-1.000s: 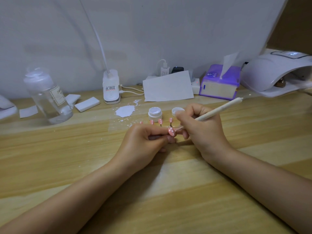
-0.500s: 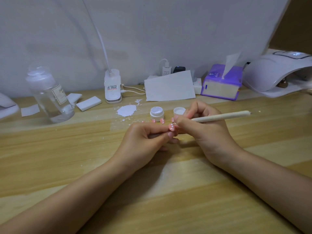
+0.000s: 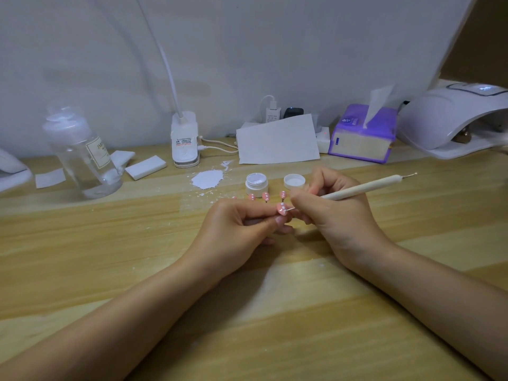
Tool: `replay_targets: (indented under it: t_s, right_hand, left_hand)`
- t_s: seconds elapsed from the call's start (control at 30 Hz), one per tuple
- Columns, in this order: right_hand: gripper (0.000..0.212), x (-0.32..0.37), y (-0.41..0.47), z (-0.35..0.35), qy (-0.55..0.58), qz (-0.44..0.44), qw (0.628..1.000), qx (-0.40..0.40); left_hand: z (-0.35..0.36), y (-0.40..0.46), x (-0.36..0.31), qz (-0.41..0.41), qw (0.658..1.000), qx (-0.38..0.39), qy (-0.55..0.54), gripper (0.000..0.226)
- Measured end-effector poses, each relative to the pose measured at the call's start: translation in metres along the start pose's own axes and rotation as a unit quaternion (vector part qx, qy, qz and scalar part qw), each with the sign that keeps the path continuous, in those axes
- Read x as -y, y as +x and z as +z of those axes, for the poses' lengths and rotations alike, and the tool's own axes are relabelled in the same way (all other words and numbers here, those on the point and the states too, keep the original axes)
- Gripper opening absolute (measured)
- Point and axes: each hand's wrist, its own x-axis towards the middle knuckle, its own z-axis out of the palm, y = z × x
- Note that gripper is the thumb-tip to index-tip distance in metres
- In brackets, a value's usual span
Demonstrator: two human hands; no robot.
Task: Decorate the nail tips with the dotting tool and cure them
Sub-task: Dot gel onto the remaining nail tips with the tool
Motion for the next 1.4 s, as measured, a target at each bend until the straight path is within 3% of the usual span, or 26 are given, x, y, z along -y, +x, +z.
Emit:
replay_targets:
  t_s: [0.2, 0.4, 0.57, 0.77, 0.97, 1.4]
  right_hand:
    - [0.040, 0.0017, -0.0010, 0.0009, -0.016, -0.003, 1.000, 0.003]
    - [0.050, -0.0005, 0.0004, 0.0008, -0.014, -0.004, 1.000, -0.004]
    - [0.042, -0.0002, 0.0000, 0.0009, -0.013, -0.008, 1.000, 0.001]
    - [0.049, -0.0004, 0.0005, 0.0010, -0.018, 0.000, 1.000, -0.002]
    - [0.040, 0.0007, -0.0002, 0.0014, -0.016, 0.000, 1.000, 0.004]
    - [0.043, -0.0012, 0.0006, 0.0000, -0.031, -0.003, 1.000, 0.000]
  left_hand:
    - [-0.0001, -0.0010, -0.0013, 0.004, 1.000, 0.010, -0.004, 0.033]
    - [0.0000, -0.0003, -0.0010, 0.000, 1.000, 0.014, -0.003, 0.023]
    - [-0.0002, 0.0000, -0.0007, 0.004, 1.000, 0.016, 0.001, 0.026]
    - [0.0000, 0.0002, -0.0007, 0.003, 1.000, 0.018, 0.001, 0.027]
    - [0.0000, 0.0003, -0.0006, 0.006, 1.000, 0.018, -0.001, 0.027]
    - [-0.0005, 0.0004, 0.0005, 0.006, 1.000, 0.022, 0.004, 0.025]
